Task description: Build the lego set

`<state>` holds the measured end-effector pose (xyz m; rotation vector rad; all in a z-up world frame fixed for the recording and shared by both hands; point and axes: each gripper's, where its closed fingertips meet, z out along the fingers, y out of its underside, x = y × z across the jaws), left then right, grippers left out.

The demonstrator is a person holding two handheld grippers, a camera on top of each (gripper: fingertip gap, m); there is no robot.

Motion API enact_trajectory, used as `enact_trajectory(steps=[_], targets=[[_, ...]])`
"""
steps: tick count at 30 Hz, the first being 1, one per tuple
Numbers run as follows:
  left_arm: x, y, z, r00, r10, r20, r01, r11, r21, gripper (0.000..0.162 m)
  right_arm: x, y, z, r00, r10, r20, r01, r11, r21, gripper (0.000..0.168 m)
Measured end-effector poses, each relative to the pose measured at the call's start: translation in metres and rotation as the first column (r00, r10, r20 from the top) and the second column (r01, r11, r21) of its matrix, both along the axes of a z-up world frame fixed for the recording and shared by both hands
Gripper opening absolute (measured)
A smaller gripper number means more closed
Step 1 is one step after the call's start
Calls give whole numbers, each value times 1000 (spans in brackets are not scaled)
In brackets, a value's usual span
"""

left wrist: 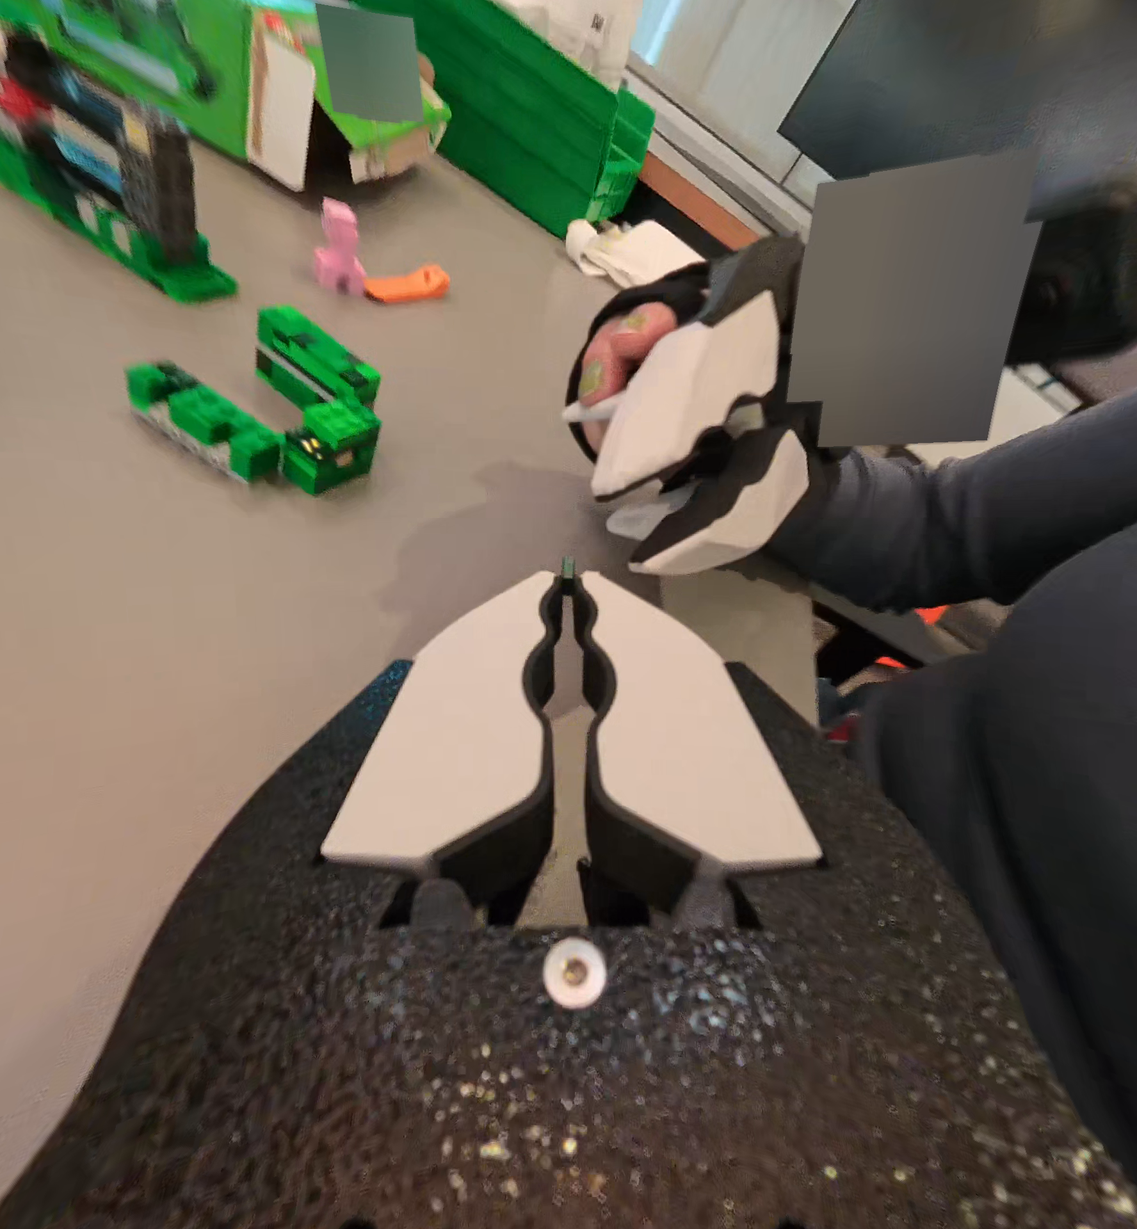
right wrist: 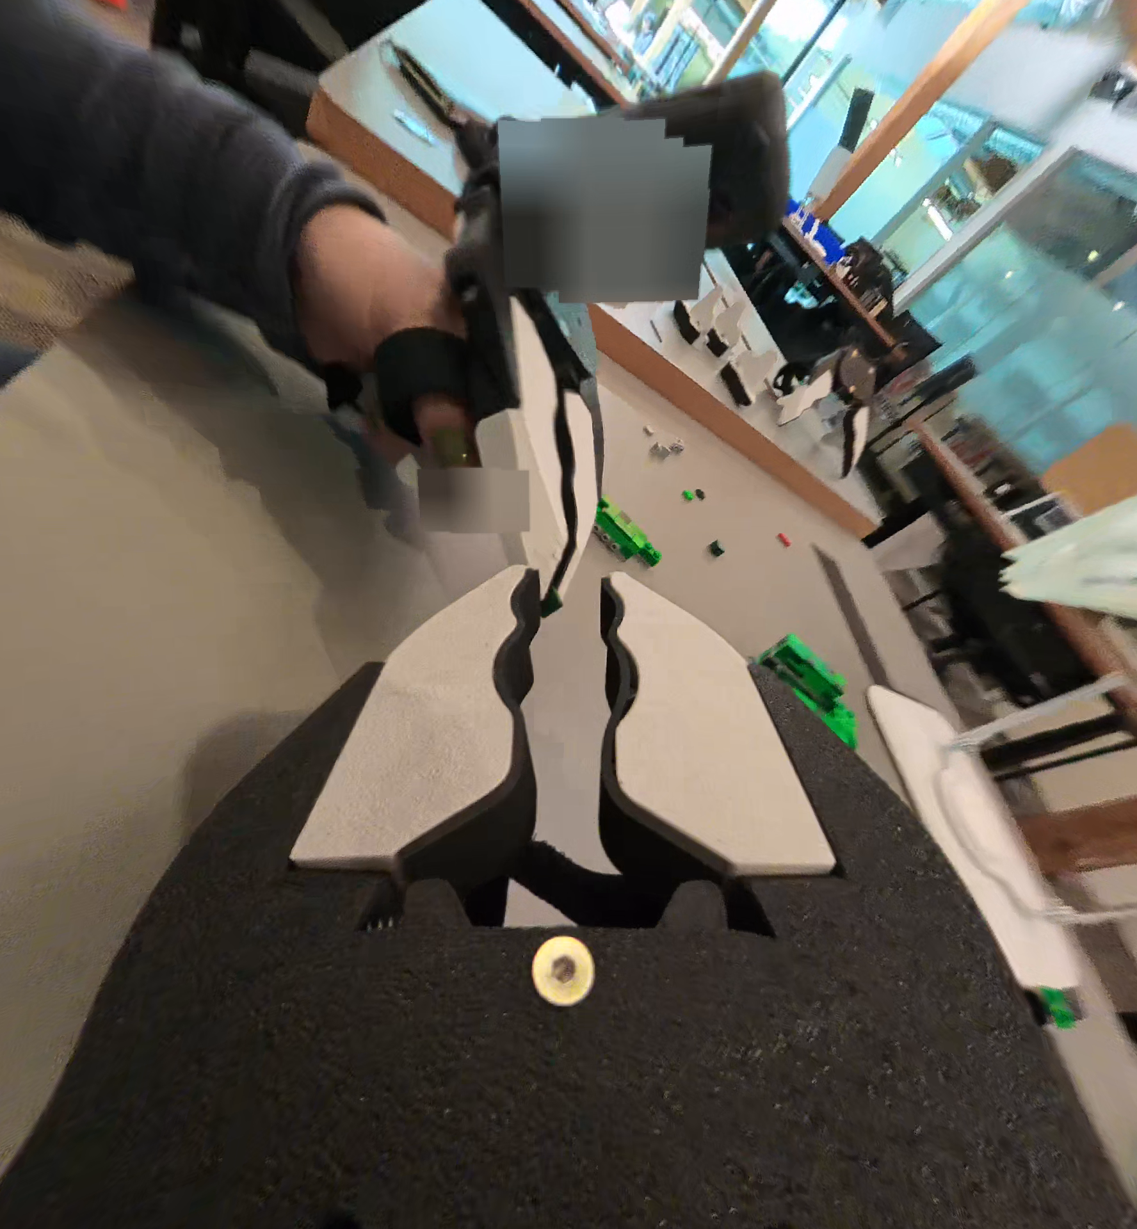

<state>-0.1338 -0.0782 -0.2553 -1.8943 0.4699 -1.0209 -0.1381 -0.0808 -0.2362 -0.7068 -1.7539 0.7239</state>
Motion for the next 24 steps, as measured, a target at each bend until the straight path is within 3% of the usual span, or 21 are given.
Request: enact_trajectory(steps=[6,10,24], targets=[[4,-10,9,991,-69,118,86,987,-139,2,0,-5,-10,999,10,41,-15,989,147,16],[6,-17,8,984,-116,134,140,973,-185,2,2,-11,-12,998,47,48,-55,985,165,6],[7,-26,7,966,-187,181,229,939,-257,2,0,-20,-12,996,84,9,-84,975,207,12]])
